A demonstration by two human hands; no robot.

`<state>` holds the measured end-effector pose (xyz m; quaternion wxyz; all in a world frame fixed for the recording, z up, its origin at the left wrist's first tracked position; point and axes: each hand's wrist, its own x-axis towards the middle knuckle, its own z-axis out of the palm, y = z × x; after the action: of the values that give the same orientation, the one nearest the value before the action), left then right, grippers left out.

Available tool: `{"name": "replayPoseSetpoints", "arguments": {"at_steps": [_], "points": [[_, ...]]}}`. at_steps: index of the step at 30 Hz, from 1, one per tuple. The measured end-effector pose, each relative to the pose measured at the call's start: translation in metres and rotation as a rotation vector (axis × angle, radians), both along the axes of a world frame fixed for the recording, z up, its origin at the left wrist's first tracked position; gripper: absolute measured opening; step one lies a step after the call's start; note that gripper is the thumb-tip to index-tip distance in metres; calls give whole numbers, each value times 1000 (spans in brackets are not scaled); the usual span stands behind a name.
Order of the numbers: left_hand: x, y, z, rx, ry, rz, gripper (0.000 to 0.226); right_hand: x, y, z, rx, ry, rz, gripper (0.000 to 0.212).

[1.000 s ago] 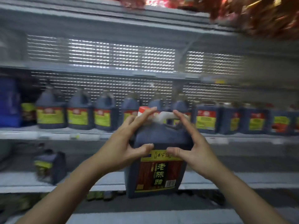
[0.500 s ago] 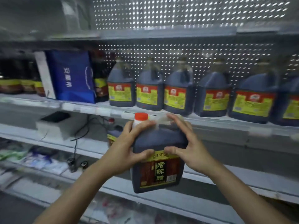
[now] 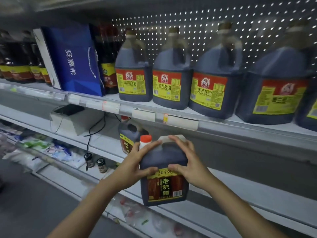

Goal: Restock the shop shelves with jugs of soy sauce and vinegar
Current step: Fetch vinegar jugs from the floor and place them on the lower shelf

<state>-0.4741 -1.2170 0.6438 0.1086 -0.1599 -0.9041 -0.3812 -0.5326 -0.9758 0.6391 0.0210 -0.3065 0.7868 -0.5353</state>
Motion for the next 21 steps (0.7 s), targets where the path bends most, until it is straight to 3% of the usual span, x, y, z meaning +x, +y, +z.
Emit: {"name": "replayPoseSetpoints", "arguments": {"at_steps": [9, 14, 21], "points": [[-74, -5, -37, -57, -70, -24, 84, -63, -3, -44, 53, -39, -77, 95], [-125, -14, -50, -39, -99, -93, 79, -93, -13, -65, 81, -114, -223, 76], [-182, -36, -65, -155, -118, -114, 72, -125, -35, -90, 132, -159, -384, 85]]}}
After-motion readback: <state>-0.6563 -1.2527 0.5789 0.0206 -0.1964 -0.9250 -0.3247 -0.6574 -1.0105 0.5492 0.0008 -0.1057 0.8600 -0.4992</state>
